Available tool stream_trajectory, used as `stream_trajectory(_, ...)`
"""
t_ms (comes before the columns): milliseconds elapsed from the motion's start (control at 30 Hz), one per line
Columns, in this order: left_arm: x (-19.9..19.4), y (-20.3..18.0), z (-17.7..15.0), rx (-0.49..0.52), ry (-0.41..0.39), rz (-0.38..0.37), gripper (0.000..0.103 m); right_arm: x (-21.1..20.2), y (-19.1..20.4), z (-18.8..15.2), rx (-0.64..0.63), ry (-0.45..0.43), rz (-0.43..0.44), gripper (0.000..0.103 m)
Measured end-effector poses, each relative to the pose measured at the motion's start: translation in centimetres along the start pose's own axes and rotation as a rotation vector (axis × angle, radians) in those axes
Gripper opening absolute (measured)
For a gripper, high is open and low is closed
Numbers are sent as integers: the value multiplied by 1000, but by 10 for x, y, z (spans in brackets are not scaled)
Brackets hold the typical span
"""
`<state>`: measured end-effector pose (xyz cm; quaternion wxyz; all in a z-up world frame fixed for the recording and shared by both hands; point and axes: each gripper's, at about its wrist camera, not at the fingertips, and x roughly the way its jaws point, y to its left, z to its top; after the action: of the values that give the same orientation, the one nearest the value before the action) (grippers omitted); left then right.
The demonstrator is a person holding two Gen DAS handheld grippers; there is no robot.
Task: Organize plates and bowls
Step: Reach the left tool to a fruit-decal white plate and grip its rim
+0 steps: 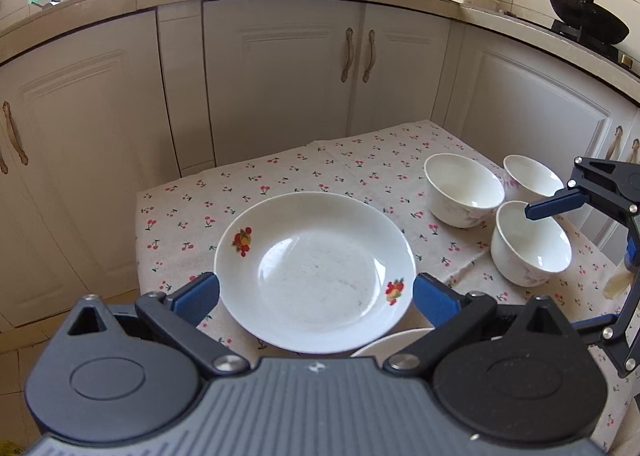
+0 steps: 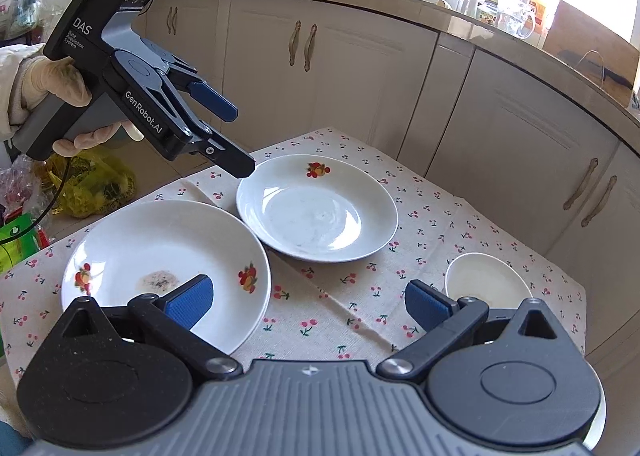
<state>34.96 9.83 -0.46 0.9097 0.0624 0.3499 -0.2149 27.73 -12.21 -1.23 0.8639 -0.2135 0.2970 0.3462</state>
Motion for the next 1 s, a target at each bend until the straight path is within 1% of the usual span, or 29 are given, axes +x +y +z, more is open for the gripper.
stream_trajectory(133, 19, 18, 8, -29, 26, -23, 102, 24, -15, 10, -21, 29, 15, 103)
stream_trajectory(233, 35, 28, 11, -43, 56, -29, 102, 40, -27, 15, -21, 54, 50, 103)
stream_trajectory(333, 51, 37, 12, -48, 78, -50, 102, 57, -37, 21, -19, 79, 78, 103)
stream_trajectory(433, 64, 43, 12, -57, 90, -63, 102, 76, -45, 23, -17, 114, 96, 103)
stream_trajectory(567, 79, 52, 13, -72, 110, -101, 102, 97, -50, 23, -25, 163, 119, 103)
stream_trajectory(700, 93, 58, 14, -79, 132, -116, 102, 115, -50, 23, -52, 217, 139, 103)
stream_trajectory(767, 101, 64, 15, -94, 148, -129, 102, 126, -49, 23, -62, 249, 132, 101)
stream_trajectory(867, 111, 69, 14, -118, 181, -149, 102, 139, -53, 22, -45, 294, 149, 99)
stream_trajectory(1000, 122, 75, 10, -153, 218, -185, 102, 153, -55, 21, -31, 323, 161, 99)
